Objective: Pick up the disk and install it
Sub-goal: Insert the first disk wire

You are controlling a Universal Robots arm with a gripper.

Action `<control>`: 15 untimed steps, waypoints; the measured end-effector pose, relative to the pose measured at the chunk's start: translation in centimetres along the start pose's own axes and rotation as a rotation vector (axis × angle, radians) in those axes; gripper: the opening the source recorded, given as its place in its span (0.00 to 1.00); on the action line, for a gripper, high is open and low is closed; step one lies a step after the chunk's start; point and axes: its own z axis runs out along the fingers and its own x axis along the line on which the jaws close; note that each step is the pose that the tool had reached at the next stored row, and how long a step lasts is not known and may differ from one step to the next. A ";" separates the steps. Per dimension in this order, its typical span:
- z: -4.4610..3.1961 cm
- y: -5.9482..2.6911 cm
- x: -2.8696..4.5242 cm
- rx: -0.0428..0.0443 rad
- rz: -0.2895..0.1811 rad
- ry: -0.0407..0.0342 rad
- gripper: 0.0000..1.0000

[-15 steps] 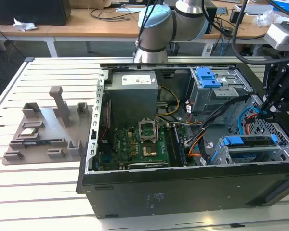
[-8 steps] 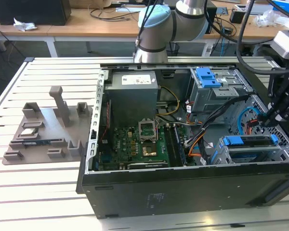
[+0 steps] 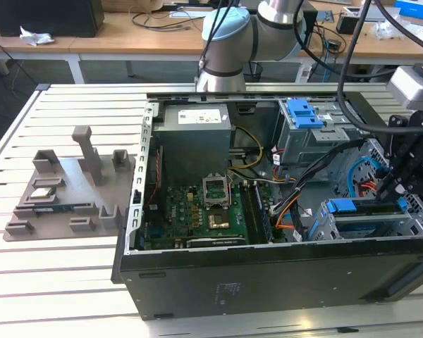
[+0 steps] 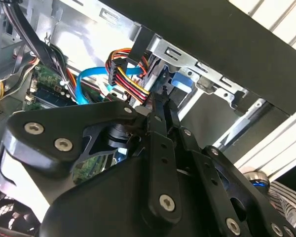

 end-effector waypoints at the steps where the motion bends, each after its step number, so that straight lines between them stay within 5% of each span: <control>1: 0.08 0.00 -0.02 0.0000 0.000 0.0001 0.17; 15: 1.36 -0.07 -0.20 0.0001 0.000 0.0002 0.17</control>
